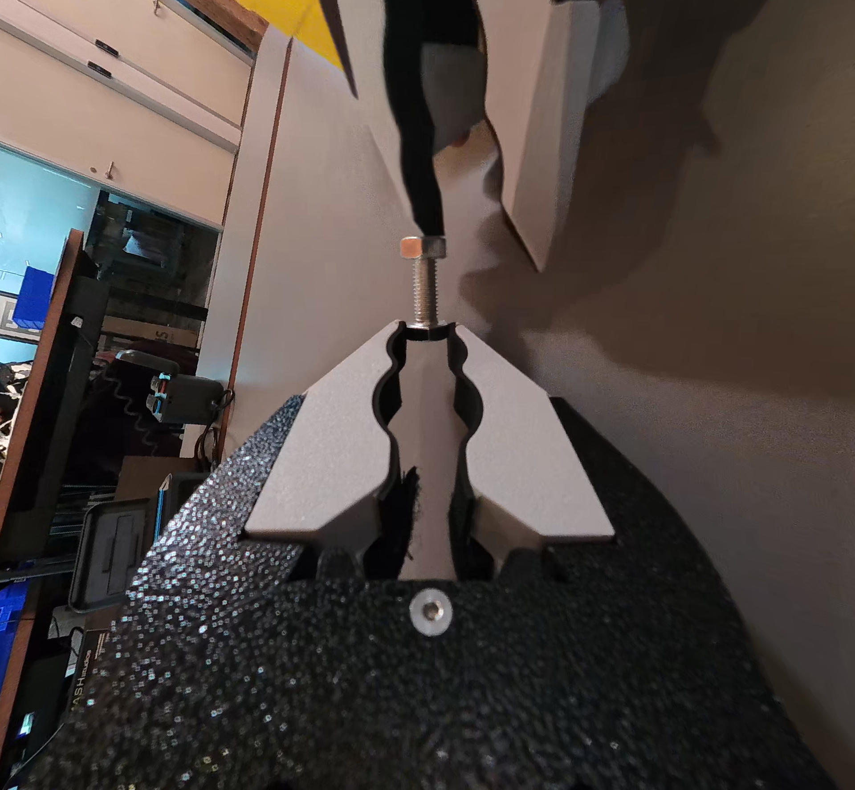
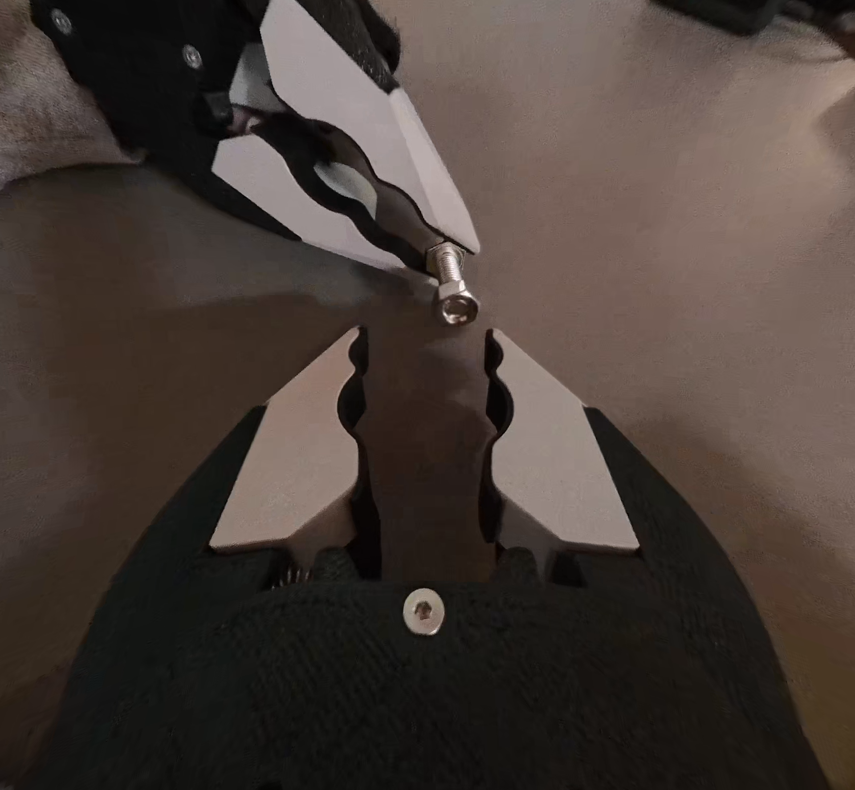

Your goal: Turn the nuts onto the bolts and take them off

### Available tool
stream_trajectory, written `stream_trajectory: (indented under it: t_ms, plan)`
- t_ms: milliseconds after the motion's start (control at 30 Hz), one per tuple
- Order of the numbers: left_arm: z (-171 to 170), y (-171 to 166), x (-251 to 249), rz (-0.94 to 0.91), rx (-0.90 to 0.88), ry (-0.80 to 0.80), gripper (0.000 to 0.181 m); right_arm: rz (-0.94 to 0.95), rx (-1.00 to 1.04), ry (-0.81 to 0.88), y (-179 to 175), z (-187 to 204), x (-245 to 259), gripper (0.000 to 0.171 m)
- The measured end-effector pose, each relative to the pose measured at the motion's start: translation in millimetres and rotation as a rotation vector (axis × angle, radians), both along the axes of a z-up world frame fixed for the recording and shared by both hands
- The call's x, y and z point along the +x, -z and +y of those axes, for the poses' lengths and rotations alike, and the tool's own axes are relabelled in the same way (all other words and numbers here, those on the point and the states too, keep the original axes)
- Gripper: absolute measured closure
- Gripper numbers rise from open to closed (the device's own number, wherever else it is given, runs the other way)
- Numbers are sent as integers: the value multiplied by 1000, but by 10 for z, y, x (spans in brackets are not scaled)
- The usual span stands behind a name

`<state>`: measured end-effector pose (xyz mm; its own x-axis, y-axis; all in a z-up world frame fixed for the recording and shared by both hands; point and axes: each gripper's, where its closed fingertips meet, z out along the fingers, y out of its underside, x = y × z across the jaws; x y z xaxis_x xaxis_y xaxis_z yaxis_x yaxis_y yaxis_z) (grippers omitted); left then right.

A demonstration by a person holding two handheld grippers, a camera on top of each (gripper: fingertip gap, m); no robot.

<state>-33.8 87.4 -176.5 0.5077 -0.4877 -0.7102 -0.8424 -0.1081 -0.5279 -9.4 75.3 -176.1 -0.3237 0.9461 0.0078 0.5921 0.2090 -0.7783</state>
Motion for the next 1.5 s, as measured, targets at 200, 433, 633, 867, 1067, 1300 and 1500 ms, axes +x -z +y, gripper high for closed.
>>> stream_trajectory:
  t_ms: [200,433,633,867,1067,1300,1500]
  plan:
    - [-3,2,1,2,0,1,165,196,141,-113,-214,-205,-107,111]
    - [-7,6,0,3,0,0,166,113,71,19,-190,41,-46,118]
    - [-9,6,-2,0,0,-1,165,22,51,-29,-17,-57,-18,121]
    - [-8,7,-2,-3,-1,-1,165,346,253,-92,-457,-151,-132,117]
    - [-7,7,-1,-2,0,-1,165,24,29,20,-46,57,18,118]
    - [-3,7,-1,-4,-3,-2,166,364,167,-176,-476,-335,-107,118]
    - [2,5,1,1,0,-1,166,144,47,65,-249,102,-77,125]
